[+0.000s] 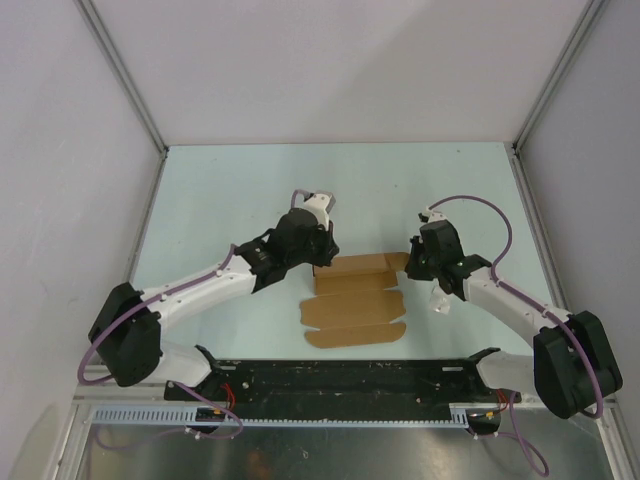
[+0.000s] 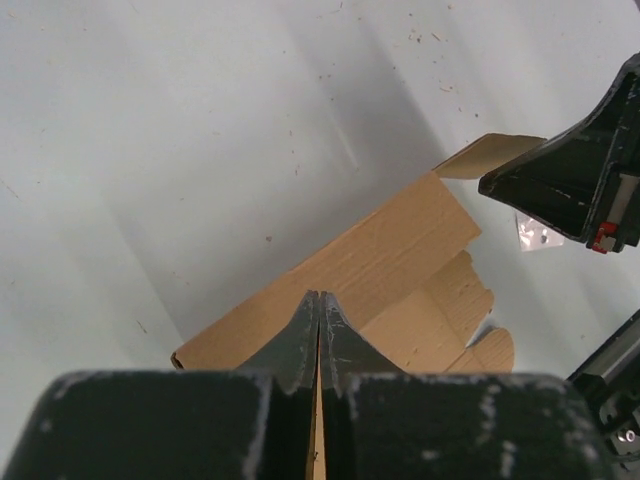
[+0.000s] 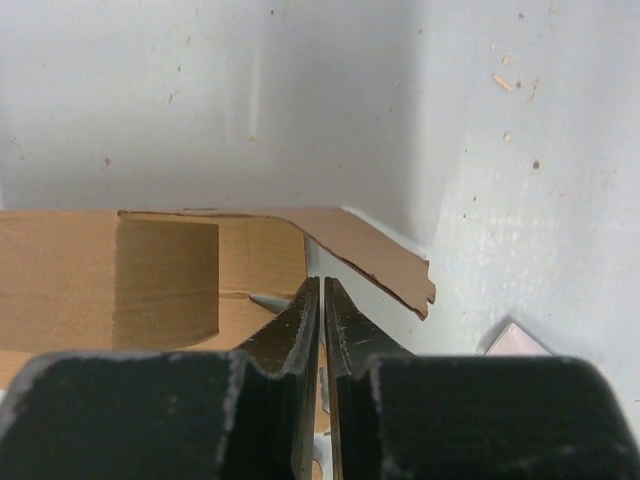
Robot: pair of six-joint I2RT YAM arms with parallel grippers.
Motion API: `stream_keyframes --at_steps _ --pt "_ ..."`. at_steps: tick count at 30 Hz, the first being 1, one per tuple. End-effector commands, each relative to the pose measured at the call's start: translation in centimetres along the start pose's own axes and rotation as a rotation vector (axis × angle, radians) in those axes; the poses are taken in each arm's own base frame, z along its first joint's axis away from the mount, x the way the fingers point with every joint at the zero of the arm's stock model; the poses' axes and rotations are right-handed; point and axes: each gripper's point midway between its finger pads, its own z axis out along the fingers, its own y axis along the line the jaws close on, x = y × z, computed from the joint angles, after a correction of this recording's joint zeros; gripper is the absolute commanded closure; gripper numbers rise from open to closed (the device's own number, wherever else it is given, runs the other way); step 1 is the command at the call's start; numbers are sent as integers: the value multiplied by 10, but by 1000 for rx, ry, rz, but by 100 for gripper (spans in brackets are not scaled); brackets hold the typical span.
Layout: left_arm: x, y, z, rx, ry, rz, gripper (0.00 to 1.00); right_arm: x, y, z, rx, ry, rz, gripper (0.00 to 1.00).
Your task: Fold the paper box
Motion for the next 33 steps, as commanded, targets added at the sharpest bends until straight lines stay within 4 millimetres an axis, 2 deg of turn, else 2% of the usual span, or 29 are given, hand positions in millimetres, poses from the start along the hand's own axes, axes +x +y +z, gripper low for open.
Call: stream_keyframes --at_steps 1,9,16,22,33 --pt "4 1 11 7 -3 23 100 -13 0 6 17 -60 15 90" --pt "30 6 16 19 46 9 100 3 -12 15 76 -25 33 90" --pt "48 12 16 11 74 0 100 13 -11 23 77 -11 32 90" --pt "54 15 15 10 83 -6 100 20 -8 32 97 -16 32 90" --pt "53 16 11 7 71 1 100 28 -4 47 105 -28 11 90"
